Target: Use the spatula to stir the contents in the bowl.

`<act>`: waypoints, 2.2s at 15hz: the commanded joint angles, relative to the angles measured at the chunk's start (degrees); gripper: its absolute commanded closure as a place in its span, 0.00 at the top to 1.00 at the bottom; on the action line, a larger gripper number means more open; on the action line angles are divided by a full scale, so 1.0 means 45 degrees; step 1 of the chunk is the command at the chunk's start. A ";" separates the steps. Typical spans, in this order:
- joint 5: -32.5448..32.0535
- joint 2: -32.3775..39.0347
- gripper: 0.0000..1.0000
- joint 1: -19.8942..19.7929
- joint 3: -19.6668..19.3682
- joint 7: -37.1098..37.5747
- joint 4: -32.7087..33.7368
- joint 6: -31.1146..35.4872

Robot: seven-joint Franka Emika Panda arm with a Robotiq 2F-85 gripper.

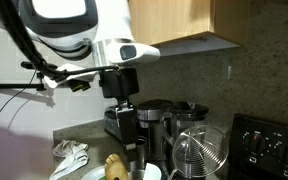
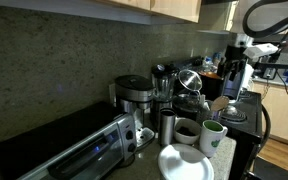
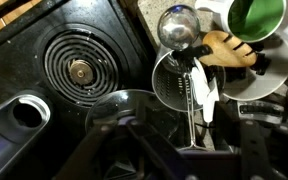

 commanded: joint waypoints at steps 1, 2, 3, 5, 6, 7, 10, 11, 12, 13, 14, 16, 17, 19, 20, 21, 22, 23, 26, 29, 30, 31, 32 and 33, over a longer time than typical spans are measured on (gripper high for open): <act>-0.0147 -0.0483 0.99 0.0030 0.0268 -0.0088 0.0109 -0.0052; -0.0054 -0.0570 1.00 0.0108 0.0316 -0.0201 0.0235 -0.0278; -0.0072 -0.0650 1.00 0.0145 0.0412 -0.0205 0.0334 -0.0460; 0.0062 -0.0842 1.00 0.0364 0.0494 -0.0536 0.0536 -0.1003; 0.0202 -0.0937 1.00 0.0526 0.0505 -0.0787 0.0645 -0.1461; 0.0474 -0.1010 1.00 0.0762 0.0440 -0.1262 0.0792 -0.2081; 0.1247 -0.1541 1.00 0.1390 0.0345 -0.2512 0.1001 -0.3870; 0.1466 -0.1871 1.00 0.1571 0.0321 -0.2912 0.1020 -0.4453; 0.1575 -0.2267 1.00 0.1722 0.0327 -0.3259 0.0965 -0.4909; 0.1684 -0.2708 1.00 0.1870 0.0315 -0.3627 0.0871 -0.5428; 0.1649 -0.3072 1.00 0.1977 0.0315 -0.3931 0.0759 -0.5849; 0.1442 -0.2464 1.00 0.1860 0.0375 -0.3276 0.0958 -0.5304; 0.1441 -0.2558 1.00 0.1863 0.0372 -0.3261 0.0948 -0.5303; 0.1444 -0.2444 1.00 0.1857 0.0364 -0.3264 0.0933 -0.5284; 0.1446 -0.2368 1.00 0.1853 0.0356 -0.3266 0.0932 -0.5273; 0.1447 -0.2308 1.00 0.1850 0.0352 -0.3267 0.0931 -0.5265; 0.1448 -0.2273 1.00 0.1849 0.0351 -0.3268 0.0931 -0.5262; 0.1448 -0.2261 1.00 0.1848 0.0351 -0.3268 0.0931 -0.5261; 0.1448 -0.2261 1.00 0.1848 0.0350 -0.3268 0.0932 -0.5260; 0.1448 -0.2261 1.00 0.1848 0.0349 -0.3268 0.0932 -0.5260; 0.1448 -0.2261 1.00 0.1848 0.0349 -0.3268 0.0932 -0.5260; 0.1448 -0.2261 1.00 0.1848 0.0349 -0.3268 0.0932 -0.5260; 0.1448 -0.2261 1.00 0.1848 0.0348 -0.3268 0.0932 -0.5260; 0.1448 -0.2261 1.00 0.1848 0.0348 -0.3268 0.0932 -0.5260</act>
